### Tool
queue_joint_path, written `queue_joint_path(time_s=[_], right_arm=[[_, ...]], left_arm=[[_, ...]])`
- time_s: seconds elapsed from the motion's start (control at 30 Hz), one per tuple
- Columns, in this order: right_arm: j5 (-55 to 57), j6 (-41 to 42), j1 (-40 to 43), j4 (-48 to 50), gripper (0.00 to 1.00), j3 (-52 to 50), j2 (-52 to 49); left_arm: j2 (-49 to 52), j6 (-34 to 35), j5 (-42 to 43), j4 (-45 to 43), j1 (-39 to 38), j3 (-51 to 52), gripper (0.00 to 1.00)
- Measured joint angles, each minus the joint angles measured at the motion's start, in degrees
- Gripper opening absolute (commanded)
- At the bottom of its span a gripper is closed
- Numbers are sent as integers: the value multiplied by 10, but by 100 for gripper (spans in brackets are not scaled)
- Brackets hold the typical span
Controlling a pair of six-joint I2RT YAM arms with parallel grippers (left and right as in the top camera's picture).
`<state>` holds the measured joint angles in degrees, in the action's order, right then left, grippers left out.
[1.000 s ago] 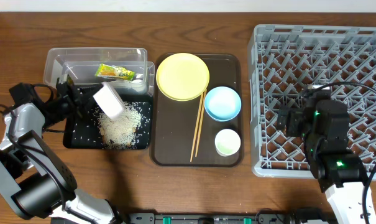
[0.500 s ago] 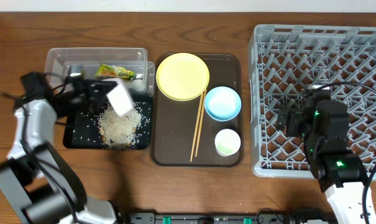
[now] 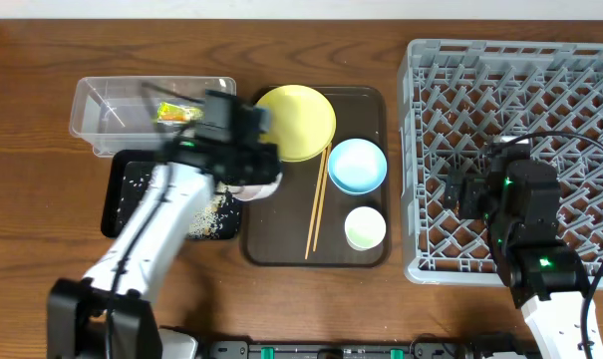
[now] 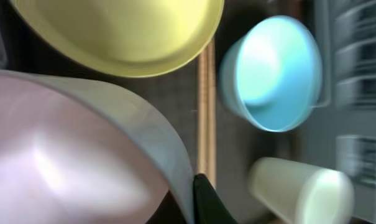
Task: Sort waste into correct bins and load items into the dishwasher rack
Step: 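Return the emptied pink bowl to the brown tray with the left gripper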
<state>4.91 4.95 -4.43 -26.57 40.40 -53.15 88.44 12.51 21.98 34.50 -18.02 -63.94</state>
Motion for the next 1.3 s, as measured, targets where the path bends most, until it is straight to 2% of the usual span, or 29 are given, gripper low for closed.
queue_joint_path(time_s=[0.17,0.4,0.43,0.47,0.5,0.63,0.8,0.97,1.3], right_arm=[[0,0,0,0,99,0,0],[0,0,0,0,99,0,0],[0,0,0,0,99,0,0],[0,0,0,0,99,0,0],[0,0,0,0,99,0,0],[0,0,0,0,99,0,0],[0,0,0,0,99,0,0],[0,0,0,0,99,0,0],[0,0,0,0,99,0,0]], left_arm=[[34,-8,-104,-20,-82,0,6],[90,-9,-145,-26,-126,0,7],[92,-9,-147,-26,-128,0,11],[93,-12,-149,-26,-128,0,23],[93,-14,-151,-26,-129,0,29],[93,-18,-155,-28,-129,0,44],[85,-23,-156,-24,-129,0,48],[31,-23,-152,-35,-129,-2,48],[8,-23,-46,-35,-150,-12,48]])
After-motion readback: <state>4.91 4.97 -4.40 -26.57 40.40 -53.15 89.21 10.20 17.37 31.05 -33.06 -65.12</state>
